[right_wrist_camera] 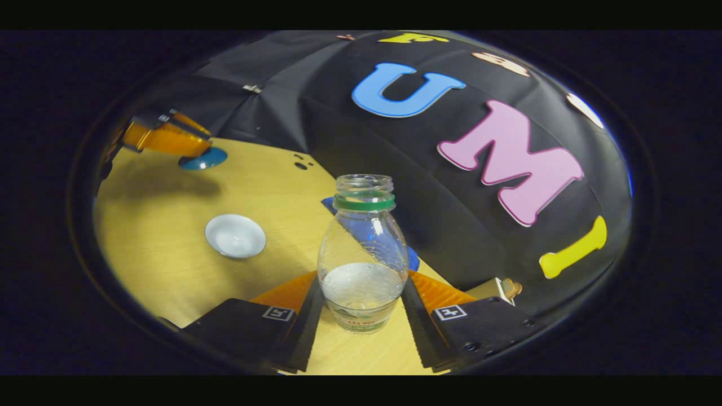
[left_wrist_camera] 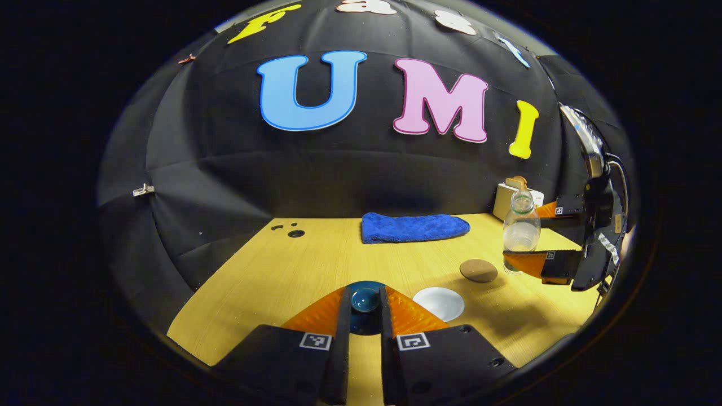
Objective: Open the teacup lid with one hand, grasp the water bottle and pour water into the teacup with the other hand; after pouring, place the water bottle on the coaster and then close the teacup lid.
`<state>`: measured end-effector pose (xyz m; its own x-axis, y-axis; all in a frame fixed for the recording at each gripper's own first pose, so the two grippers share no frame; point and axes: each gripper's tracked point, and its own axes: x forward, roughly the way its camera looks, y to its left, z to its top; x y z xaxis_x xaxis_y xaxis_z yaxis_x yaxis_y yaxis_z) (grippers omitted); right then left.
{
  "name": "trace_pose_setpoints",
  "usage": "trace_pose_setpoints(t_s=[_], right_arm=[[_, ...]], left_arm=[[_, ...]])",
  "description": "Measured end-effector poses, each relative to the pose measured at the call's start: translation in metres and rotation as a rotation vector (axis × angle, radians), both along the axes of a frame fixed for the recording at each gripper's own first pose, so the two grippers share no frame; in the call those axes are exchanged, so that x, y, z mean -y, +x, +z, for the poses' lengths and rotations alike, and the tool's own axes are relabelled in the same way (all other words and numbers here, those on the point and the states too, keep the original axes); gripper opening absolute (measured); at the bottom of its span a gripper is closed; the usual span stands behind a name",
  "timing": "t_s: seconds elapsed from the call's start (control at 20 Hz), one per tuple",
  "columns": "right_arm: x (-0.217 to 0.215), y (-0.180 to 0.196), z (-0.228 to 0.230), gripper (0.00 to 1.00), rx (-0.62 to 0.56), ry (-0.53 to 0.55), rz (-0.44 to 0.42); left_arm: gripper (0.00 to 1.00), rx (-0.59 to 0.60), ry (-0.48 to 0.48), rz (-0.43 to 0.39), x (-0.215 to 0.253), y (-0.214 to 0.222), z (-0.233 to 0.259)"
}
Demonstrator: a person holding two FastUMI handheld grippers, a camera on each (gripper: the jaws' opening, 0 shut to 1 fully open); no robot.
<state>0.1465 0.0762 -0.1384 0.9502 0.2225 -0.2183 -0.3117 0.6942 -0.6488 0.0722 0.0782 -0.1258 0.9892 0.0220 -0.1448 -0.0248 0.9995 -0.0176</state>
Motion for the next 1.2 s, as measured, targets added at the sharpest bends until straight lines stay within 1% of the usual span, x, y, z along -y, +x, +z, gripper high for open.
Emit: trace_pose_setpoints(t_s=[0.05, 0.1, 0.15, 0.2, 0.35, 0.4, 0.45, 0.5, 0.55, 0.75, 0.8, 0.85, 0.9, 1.05, 1.15, 1.2], right_arm=[[-0.001, 0.001, -0.005, 0.74, -0.012, -0.037, 0.008], [-0.002, 0.001, -0.009, 0.70, -0.025, -0.062, 0.016], [-0.005, 0.001, -0.013, 0.70, -0.035, -0.088, 0.028], [-0.008, 0.001, -0.015, 0.74, -0.034, -0.125, 0.044], [-0.017, 0.000, -0.018, 0.74, -0.022, -0.231, 0.107], [-0.019, 0.000, -0.020, 0.70, -0.025, -0.256, 0.123], [-0.023, 0.004, -0.023, 0.70, -0.026, -0.282, 0.136], [-0.024, 0.007, -0.026, 0.74, -0.028, -0.298, 0.144], [-0.027, 0.011, -0.030, 0.74, -0.027, -0.318, 0.151], [-0.032, 0.021, -0.043, 0.74, -0.040, -0.384, 0.178], [-0.031, 0.023, -0.047, 0.78, -0.043, -0.393, 0.184], [-0.030, 0.025, -0.050, 0.74, -0.045, -0.410, 0.186], [-0.028, 0.027, -0.052, 0.74, -0.045, -0.423, 0.183], [-0.025, 0.031, -0.057, 0.74, -0.046, -0.448, 0.179], [-0.025, 0.035, -0.060, 0.74, -0.044, -0.479, 0.187], [-0.026, 0.037, -0.061, 0.74, -0.043, -0.494, 0.196]], left_arm=[[0.27, 0.003, -0.012, 0.009, -0.005, -0.002, 0.000], [0.24, 0.005, -0.027, 0.018, -0.008, -0.004, -0.002], [0.24, 0.008, -0.044, 0.027, -0.011, -0.006, -0.003], [0.28, 0.009, -0.061, 0.035, -0.015, -0.008, -0.006], [0.28, 0.000, -0.088, 0.059, -0.023, -0.014, -0.015], [0.28, -0.006, -0.096, 0.066, -0.027, -0.016, -0.018], [0.24, -0.012, -0.105, 0.073, -0.031, -0.016, -0.022], [0.28, -0.016, -0.112, 0.079, -0.034, -0.017, -0.025], [0.28, -0.022, -0.117, 0.084, -0.037, -0.017, -0.027], [0.27, -0.031, -0.101, 0.092, -0.050, -0.015, -0.031], [0.27, -0.031, -0.095, 0.091, -0.050, -0.014, -0.031], [0.24, -0.032, -0.091, 0.091, -0.051, -0.013, -0.030], [0.27, -0.031, -0.087, 0.087, -0.051, -0.013, -0.030], [0.28, -0.033, -0.060, 0.077, -0.051, -0.013, -0.030], [0.27, -0.038, -0.058, 0.068, -0.048, -0.011, -0.032], [0.24, -0.040, -0.062, 0.064, -0.047, -0.011, -0.034]])
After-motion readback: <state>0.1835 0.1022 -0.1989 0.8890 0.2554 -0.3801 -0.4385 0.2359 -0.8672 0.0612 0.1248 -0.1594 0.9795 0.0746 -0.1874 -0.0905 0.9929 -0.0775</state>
